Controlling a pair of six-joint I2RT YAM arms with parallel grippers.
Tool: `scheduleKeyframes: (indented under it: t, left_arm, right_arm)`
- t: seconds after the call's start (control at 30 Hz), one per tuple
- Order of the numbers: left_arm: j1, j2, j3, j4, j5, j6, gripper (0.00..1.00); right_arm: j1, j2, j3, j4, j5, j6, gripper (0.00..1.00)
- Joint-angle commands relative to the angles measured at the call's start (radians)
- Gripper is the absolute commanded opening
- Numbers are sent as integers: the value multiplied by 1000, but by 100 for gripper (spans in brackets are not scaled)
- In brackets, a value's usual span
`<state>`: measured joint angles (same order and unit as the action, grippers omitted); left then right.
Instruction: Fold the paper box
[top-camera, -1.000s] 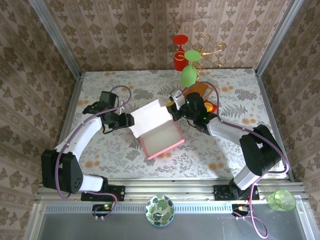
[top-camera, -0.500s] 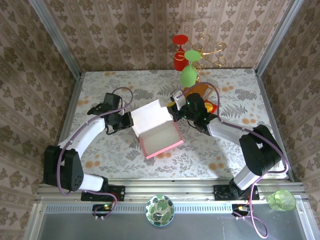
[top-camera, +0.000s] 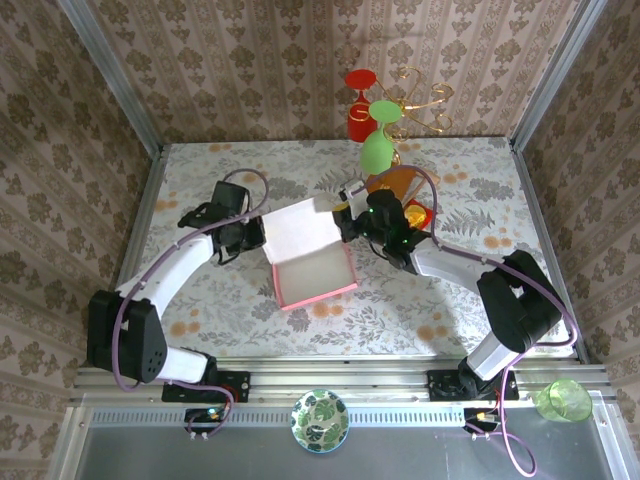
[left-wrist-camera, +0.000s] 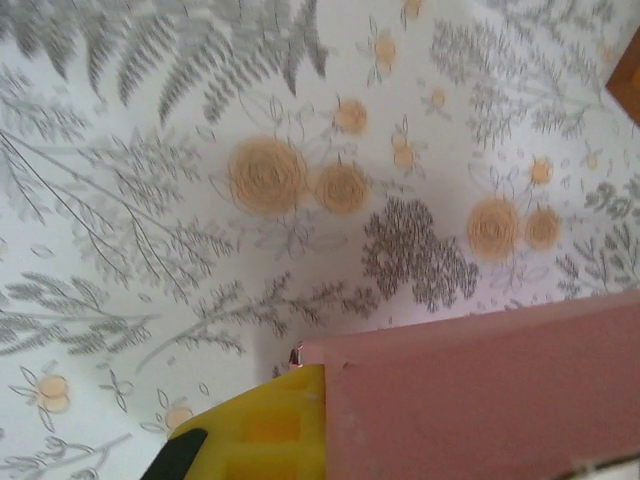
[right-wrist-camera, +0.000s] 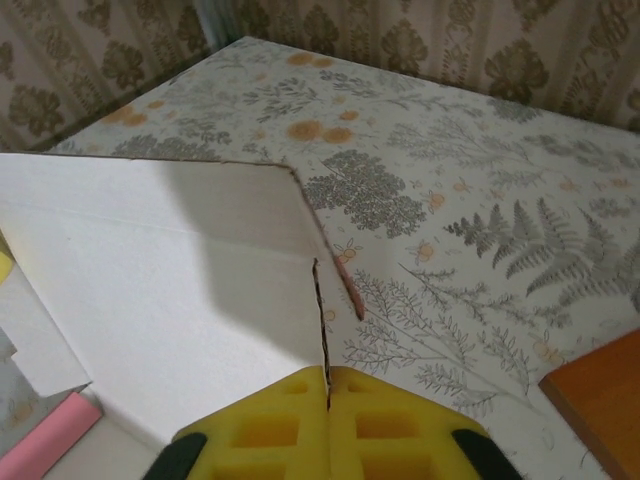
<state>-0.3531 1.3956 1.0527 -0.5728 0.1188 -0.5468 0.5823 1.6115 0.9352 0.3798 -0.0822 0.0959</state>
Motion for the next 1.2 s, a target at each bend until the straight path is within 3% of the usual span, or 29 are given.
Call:
scheduleKeyframes:
  t: [0.0, 0.07, 0.17, 0.33, 0.6, 0.73, 0.87, 1.03, 1.17]
  left_arm:
    - [-4, 21, 75, 75, -93, 78, 0]
    - [-6, 40, 97, 81, -99, 167, 0]
    - [-7, 41, 104, 87, -118, 294, 0]
    - [-10, 6, 79, 109, -109, 457, 0]
    - [-39, -78, -16, 155, -32, 521, 0]
    - [-68, -93, -38, 182, 14, 559, 0]
    - [-70, -102, -23, 161, 153, 654, 0]
    - [-72, -106, -7, 91, 215, 736, 0]
    - [-84, -88, -9, 138, 208, 698, 0]
  right_arm:
    - [11, 11, 48, -60, 65, 130, 22]
    - [12, -6, 58, -82, 53, 191, 36]
    - [11, -60, 75, -143, 61, 260, 48]
    - [-1, -151, 130, -348, 64, 402, 54]
    - [-2, -297, 75, -573, 118, 868, 56]
    - [-14, -380, 51, -622, 200, 977, 56]
    - [-63, -440, 71, -730, 261, 1035, 55]
    - [-142, -479, 51, -780, 221, 1101, 56]
    - [-201, -432, 64, -800, 77, 1198, 55]
